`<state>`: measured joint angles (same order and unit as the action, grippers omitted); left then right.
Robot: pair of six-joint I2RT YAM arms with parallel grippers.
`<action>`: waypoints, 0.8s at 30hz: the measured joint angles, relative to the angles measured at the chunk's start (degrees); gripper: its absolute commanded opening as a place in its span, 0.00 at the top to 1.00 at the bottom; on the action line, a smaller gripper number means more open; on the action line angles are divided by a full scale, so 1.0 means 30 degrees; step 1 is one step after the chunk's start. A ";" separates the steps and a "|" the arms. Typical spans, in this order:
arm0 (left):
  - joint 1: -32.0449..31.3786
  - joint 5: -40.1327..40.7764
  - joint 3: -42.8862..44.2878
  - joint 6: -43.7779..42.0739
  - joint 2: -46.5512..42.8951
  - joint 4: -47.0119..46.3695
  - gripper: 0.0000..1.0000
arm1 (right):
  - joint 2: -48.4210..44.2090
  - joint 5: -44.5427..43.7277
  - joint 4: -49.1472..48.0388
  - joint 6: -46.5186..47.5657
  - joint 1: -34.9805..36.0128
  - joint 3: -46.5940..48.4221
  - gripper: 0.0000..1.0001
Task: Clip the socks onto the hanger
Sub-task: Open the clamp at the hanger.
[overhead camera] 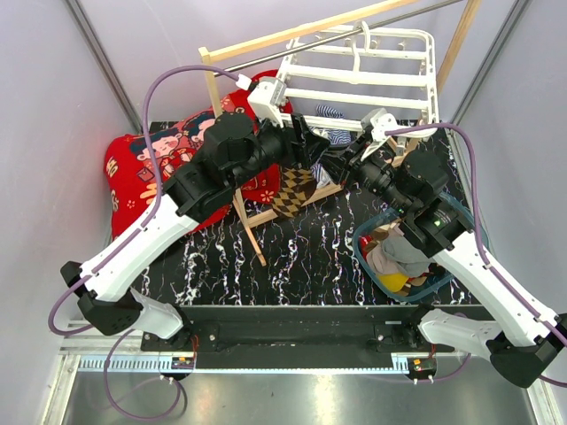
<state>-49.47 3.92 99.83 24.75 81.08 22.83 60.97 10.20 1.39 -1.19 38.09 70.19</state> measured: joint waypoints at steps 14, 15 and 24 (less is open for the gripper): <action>-0.0197 0.0612 0.0721 0.0109 0.0539 -0.0211 0.44 | 0.0233 -0.0029 -0.0095 0.0015 0.0000 0.0000 1.00; -0.0211 0.0707 0.0758 0.0117 0.0590 -0.0240 0.46 | 0.0270 -0.0036 -0.0087 0.0015 0.0000 0.0000 1.00; -0.0401 0.1064 0.0809 0.0386 0.0685 -0.0452 0.62 | 0.0459 -0.0131 -0.0087 0.0102 0.0015 0.0000 1.00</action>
<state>-50.68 7.11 102.26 25.91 83.13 21.47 62.35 9.80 1.13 -0.89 38.13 70.19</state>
